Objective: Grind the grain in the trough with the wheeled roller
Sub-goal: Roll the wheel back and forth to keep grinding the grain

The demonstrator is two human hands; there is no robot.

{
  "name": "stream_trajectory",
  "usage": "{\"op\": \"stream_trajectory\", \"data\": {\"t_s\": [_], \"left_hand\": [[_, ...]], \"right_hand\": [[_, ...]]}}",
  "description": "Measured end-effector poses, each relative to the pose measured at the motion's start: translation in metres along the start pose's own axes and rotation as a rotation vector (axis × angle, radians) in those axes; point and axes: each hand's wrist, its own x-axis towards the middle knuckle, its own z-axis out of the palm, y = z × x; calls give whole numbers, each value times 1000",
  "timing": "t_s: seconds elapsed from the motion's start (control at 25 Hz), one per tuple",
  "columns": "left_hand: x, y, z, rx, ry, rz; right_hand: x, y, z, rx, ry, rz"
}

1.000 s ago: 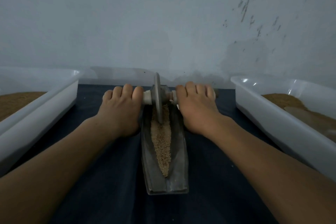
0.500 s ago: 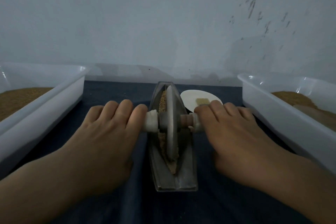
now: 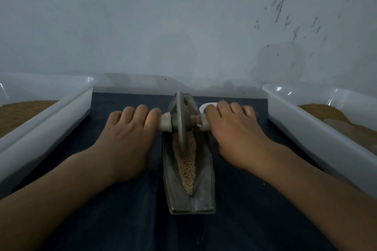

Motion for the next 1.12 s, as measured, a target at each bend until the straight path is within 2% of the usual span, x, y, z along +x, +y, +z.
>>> {"op": "stream_trajectory", "data": {"t_s": [0.16,0.28,0.4,0.56,0.68,0.88,0.96,1.04,1.12], "left_hand": [[-38,2,-22,0,183,143],[-28,4,-24,90,106,106],[13,9,-12,200,43,10],[76,3,3,217,78,-62],[86,2,6,229,95,-62],[27,14,-7,166,98,-17],[-6,11,-15,128,156,40],[-27,9,-21,82,254,74],[-28,10,-25,77,220,76]], "right_hand": [[-54,6,-17,6,41,-77],[-49,10,-11,31,42,-81],[-4,16,15,65,19,-37],[52,33,49,136,-17,113],[53,34,63,143,11,130],[0,21,31,129,38,5],[-24,13,8,87,71,-73],[-41,10,-5,47,103,-88],[-43,11,-11,17,65,-90]]}}
